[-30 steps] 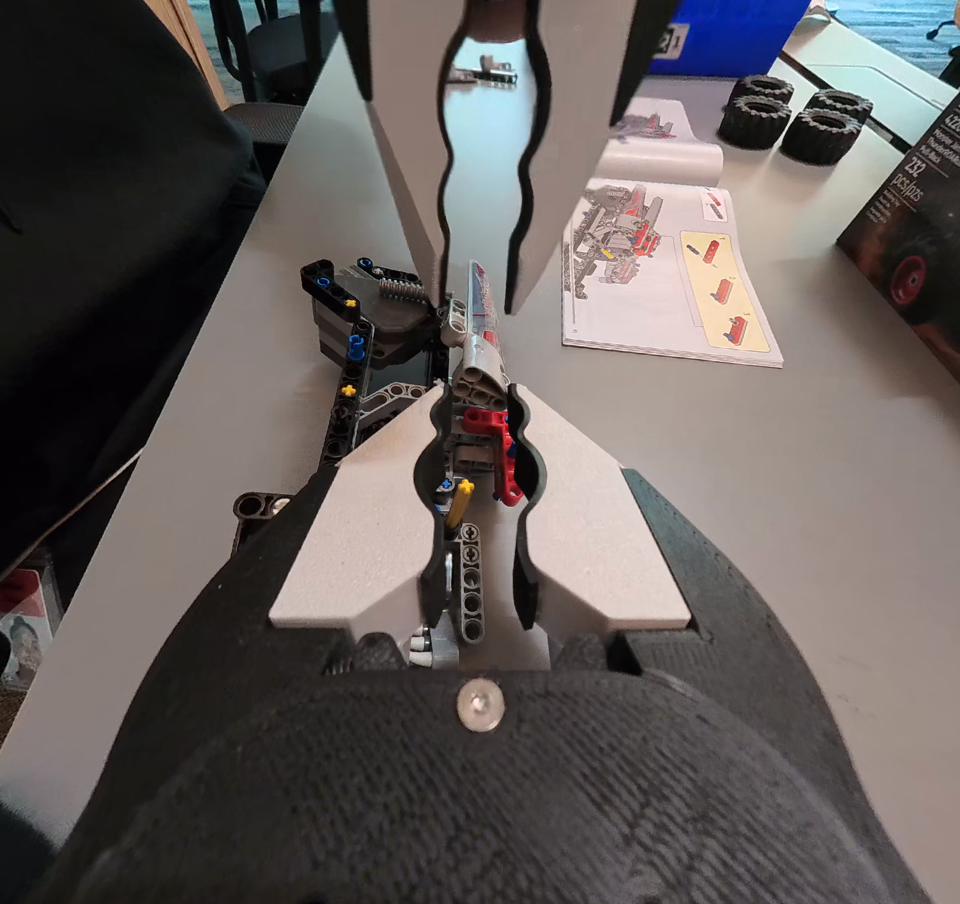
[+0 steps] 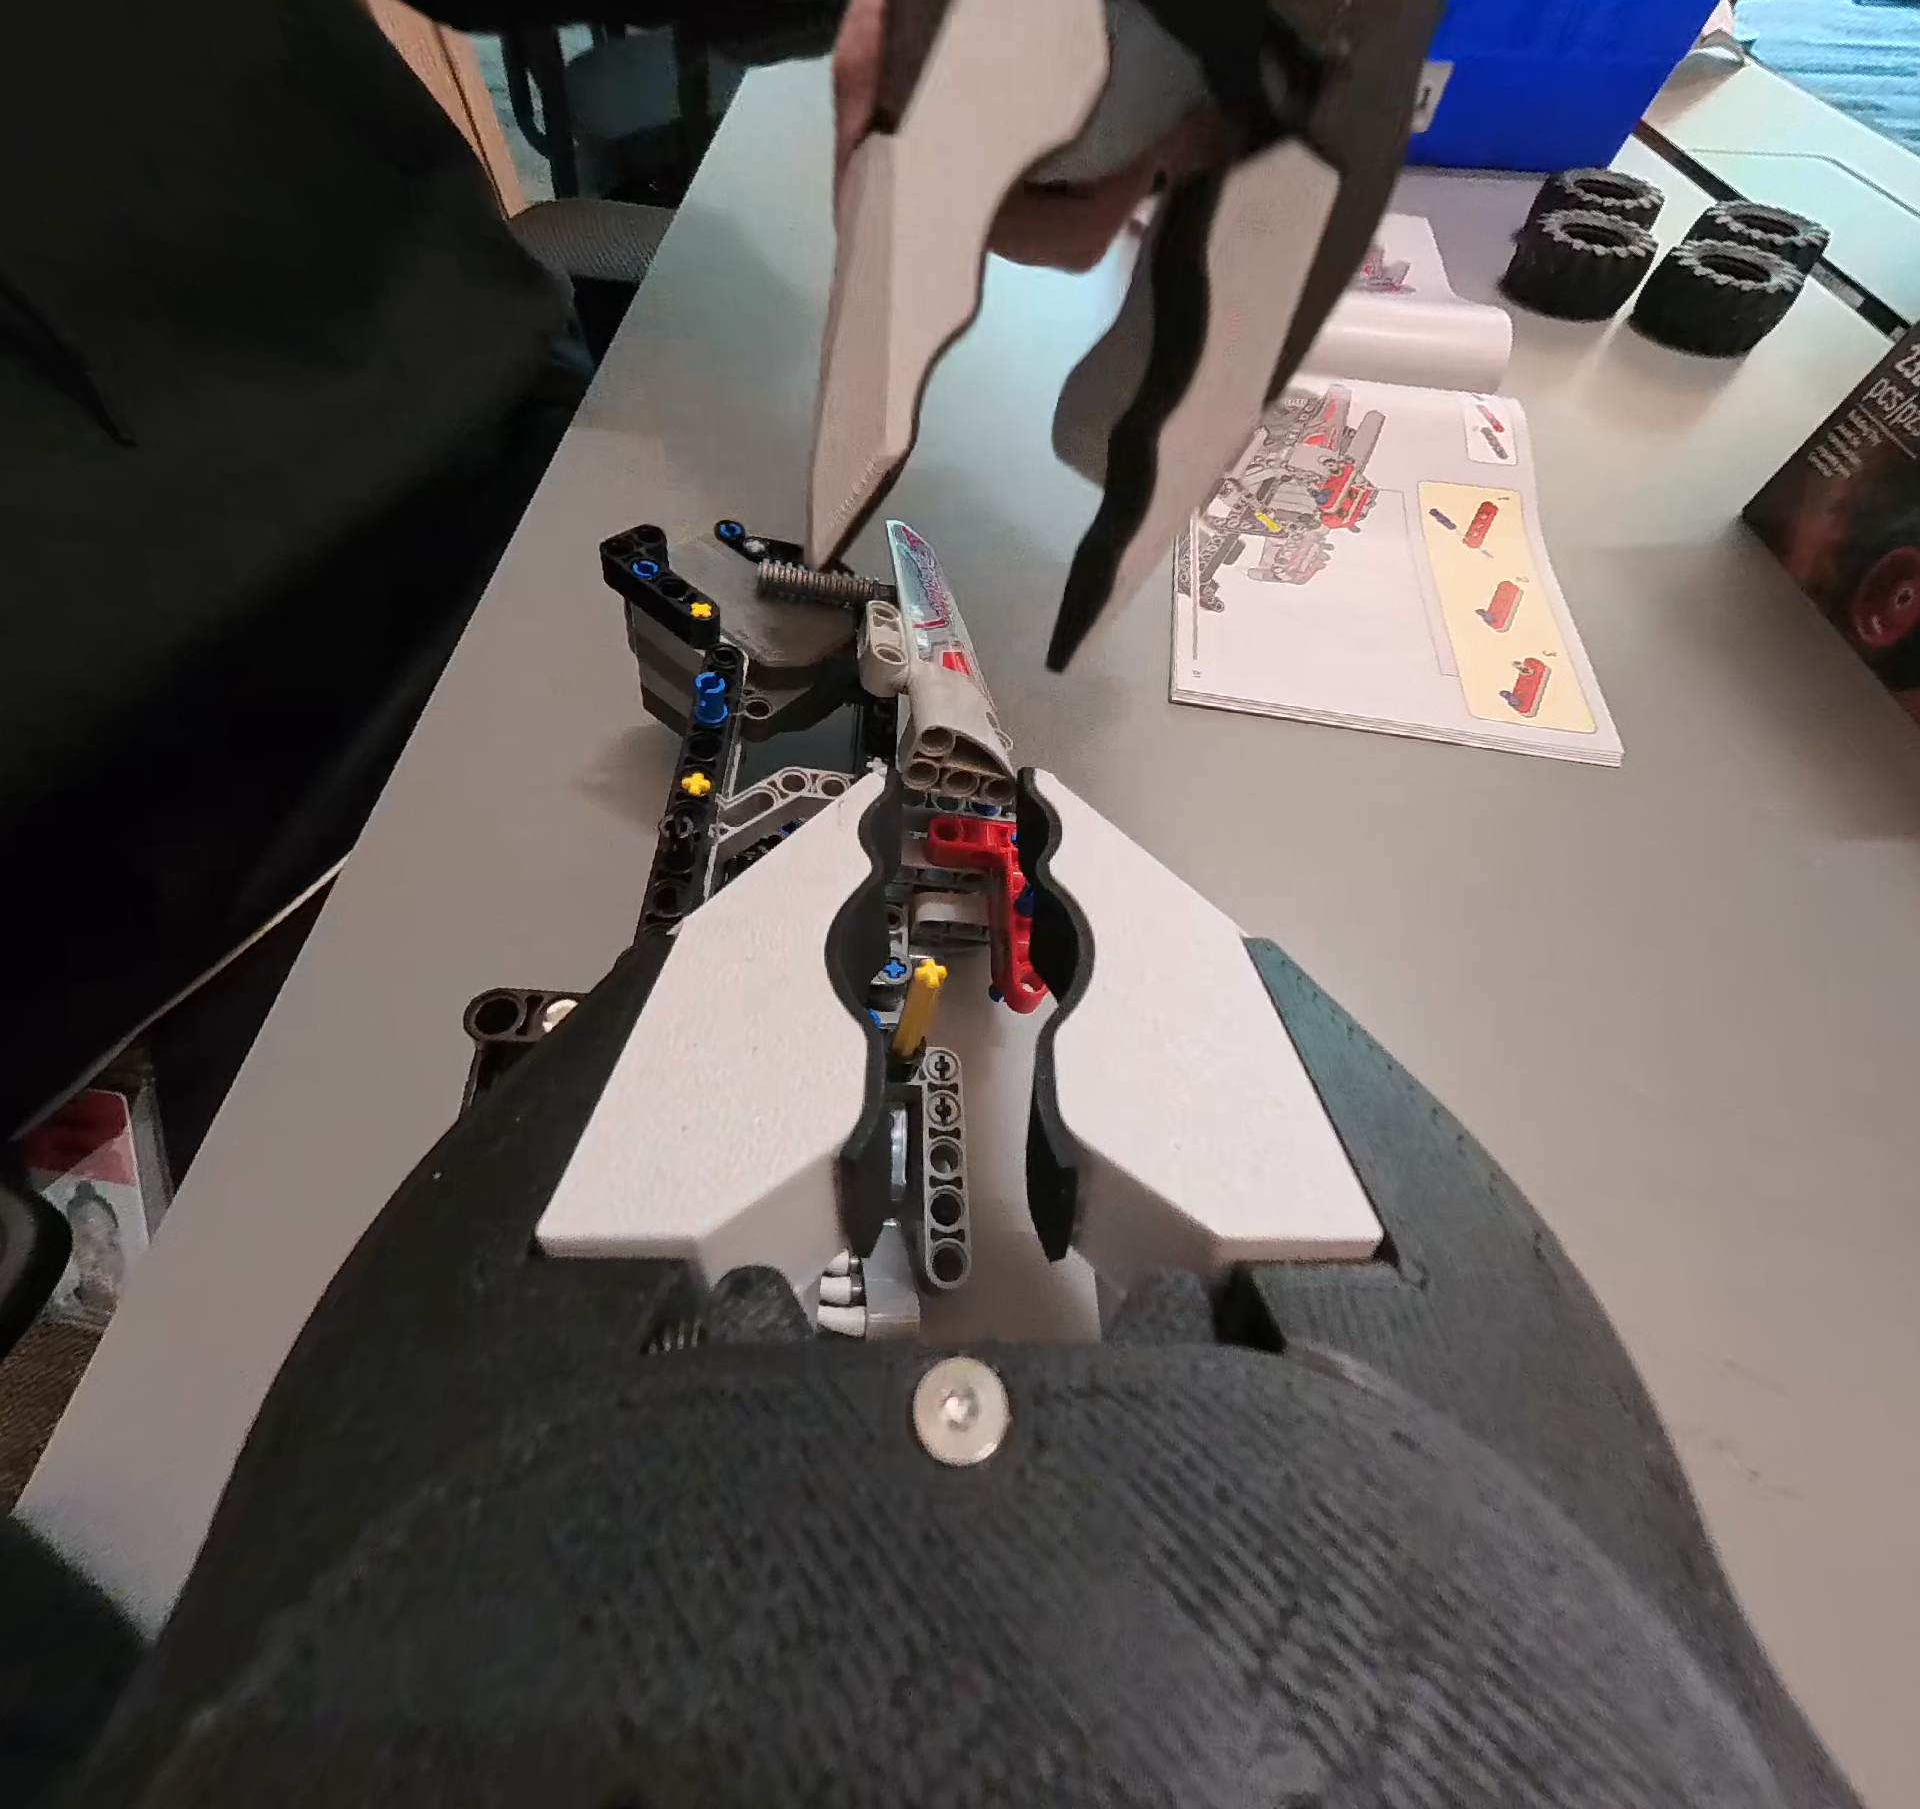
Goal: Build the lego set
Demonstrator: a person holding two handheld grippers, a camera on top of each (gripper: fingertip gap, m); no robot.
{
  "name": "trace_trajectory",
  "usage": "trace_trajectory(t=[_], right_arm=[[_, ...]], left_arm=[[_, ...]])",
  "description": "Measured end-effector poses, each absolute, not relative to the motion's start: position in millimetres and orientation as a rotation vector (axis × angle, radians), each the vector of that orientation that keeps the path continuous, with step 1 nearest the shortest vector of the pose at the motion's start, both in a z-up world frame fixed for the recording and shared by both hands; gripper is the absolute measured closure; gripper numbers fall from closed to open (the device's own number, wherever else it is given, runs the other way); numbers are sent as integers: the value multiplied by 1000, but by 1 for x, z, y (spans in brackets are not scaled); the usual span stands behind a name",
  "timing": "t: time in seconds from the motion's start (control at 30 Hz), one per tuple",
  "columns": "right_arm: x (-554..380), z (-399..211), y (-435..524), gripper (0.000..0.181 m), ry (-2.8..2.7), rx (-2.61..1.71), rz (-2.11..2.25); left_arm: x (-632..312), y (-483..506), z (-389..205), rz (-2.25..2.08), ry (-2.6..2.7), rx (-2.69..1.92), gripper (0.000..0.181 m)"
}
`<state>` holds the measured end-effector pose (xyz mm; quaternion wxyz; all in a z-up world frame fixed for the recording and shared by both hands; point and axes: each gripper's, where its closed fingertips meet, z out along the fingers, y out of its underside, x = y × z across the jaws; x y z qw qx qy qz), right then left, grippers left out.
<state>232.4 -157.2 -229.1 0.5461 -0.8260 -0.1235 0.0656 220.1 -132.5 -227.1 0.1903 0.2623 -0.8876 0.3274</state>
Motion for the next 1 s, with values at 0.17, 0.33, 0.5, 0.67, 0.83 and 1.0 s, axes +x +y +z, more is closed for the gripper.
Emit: trace_trajectory(t=[0.17, 0.33, 0.5, 0.67, 0.83, 1.0], right_arm=[[232, -229, -157, 162, -295, -1958, 158], [231, -230, -157, 161, -301, -1960, 166], [230, -231, -157, 161, -298, -1967, 171], [230, -231, -157, 162, -300, -1968, 172], [229, -232, -157, 161, -301, -1975, 178], [230, -232, -157, 160, -296, -1979, 177]], left_arm=[[207, -142, -239, 726, -2329, 713, 129], [202, -152, -233, 634, -2257, 667, 132], [207, -149, -237, 584, -2253, 677, 151], [213, -148, -232, 611, -2242, 680, 152], [210, -146, -235, 583, -2322, 643, 153], [212, -146, -236, 568, -2421, 667, 153]])
